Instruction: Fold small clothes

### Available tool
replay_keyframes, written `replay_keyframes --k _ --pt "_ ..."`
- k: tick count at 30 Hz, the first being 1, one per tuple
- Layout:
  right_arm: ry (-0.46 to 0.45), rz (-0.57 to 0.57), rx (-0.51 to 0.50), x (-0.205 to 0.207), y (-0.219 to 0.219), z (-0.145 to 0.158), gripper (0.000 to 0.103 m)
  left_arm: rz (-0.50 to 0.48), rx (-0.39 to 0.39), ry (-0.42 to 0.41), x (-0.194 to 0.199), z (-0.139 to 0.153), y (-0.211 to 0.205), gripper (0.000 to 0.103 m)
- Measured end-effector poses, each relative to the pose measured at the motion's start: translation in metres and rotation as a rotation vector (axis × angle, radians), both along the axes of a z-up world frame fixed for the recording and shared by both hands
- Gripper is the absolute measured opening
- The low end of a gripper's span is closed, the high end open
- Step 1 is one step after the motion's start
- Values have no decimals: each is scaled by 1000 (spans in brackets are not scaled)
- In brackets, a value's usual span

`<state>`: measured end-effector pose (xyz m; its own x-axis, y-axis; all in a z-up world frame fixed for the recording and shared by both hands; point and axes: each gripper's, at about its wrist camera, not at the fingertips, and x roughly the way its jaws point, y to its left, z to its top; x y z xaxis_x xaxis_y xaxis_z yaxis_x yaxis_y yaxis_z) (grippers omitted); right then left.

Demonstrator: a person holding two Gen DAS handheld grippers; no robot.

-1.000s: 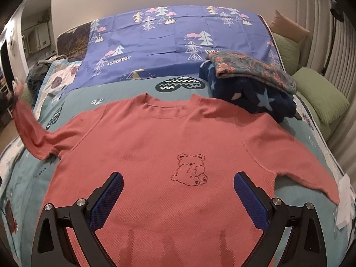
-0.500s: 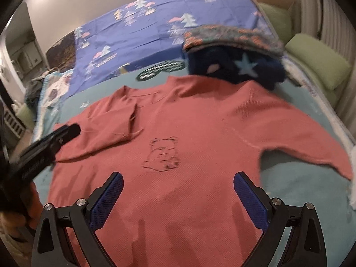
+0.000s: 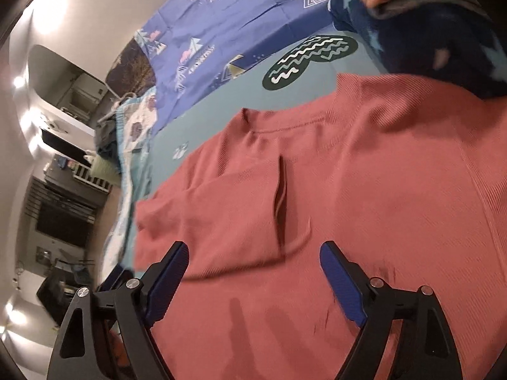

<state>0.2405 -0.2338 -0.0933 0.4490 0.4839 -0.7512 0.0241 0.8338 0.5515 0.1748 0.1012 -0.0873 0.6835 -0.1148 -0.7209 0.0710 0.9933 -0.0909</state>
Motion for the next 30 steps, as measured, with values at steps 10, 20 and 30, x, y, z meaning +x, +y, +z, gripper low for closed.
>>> replay_keyframes --k 10,20,30 --pt "-42 44 -88 42 30 -8 76 23 21 81 12 -24 6 67" --pt "-218 -10 -87 15 10 51 3 52 35 53 17 -20 4 67" --pt "-193 -134 -164 -9 -53 51 3 74 15 50 16 -20 9 67"
